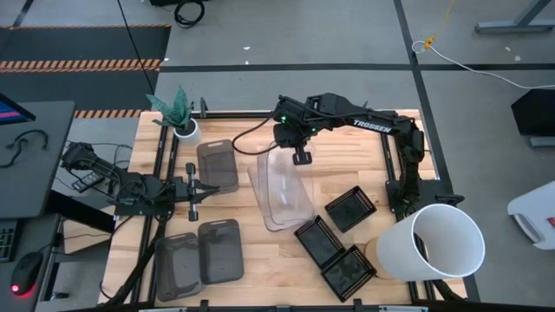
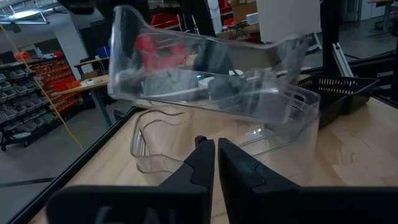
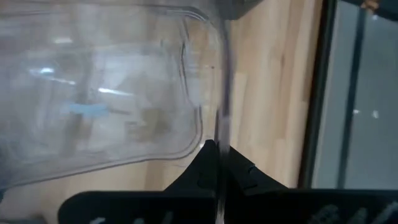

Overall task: Stack baskets by color
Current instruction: Stack the right transparent bin on the left transparent bin

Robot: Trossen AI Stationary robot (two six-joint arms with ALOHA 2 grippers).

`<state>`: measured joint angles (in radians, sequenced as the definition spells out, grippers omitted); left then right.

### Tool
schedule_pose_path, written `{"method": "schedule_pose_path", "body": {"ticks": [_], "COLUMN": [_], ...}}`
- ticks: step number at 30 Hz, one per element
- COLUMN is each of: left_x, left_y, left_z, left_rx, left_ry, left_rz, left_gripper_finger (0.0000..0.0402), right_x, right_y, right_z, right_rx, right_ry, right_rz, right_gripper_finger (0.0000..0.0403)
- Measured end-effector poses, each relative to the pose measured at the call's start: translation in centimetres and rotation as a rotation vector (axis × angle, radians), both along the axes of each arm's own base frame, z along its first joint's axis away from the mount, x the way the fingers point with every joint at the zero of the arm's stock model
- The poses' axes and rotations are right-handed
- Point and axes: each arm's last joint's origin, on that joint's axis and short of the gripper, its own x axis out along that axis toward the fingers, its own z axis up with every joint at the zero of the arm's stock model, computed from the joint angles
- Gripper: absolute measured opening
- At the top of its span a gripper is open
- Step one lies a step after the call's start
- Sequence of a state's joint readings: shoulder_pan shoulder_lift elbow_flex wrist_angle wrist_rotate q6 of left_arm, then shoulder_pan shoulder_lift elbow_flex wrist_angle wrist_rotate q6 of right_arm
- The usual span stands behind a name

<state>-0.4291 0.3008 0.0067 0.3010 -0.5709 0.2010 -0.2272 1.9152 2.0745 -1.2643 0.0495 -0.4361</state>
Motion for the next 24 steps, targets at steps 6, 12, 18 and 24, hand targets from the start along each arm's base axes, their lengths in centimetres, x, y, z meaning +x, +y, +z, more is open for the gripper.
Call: {"method": "schedule_pose_path", "body": {"ticks": [6, 12, 18, 24], "left_x": [0.00, 0.00, 0.00, 0.00], "left_y": [0.00, 0.00, 0.00, 0.00], "left_z": [0.00, -0.02, 0.00, -0.01], "left_rx": [0.000, 0.001, 0.000, 0.000], "left_ry": [0.000, 0.001, 0.000, 0.000], "left_rz": [0.000, 0.000, 0.000, 0.001], "left_gripper_finger": [0.0028, 0.0034, 0.0027, 0.0029], "right_x": [0.02, -0.13, -0.05, -0.38], "right_y": [0.50, 0.49, 0.48, 0.46], "right_z": [0.49, 0.45, 0.49, 1.26], "right_rx": [-0.092, -0.134, -0.174, -0.216], "right_ry": [0.017, 0.051, 0.056, 0.031], "right_rz": [0.085, 0.182, 0.232, 0.222], "right_gripper_finger": [0.0001, 0.0001, 0.0001, 0.0000]}}
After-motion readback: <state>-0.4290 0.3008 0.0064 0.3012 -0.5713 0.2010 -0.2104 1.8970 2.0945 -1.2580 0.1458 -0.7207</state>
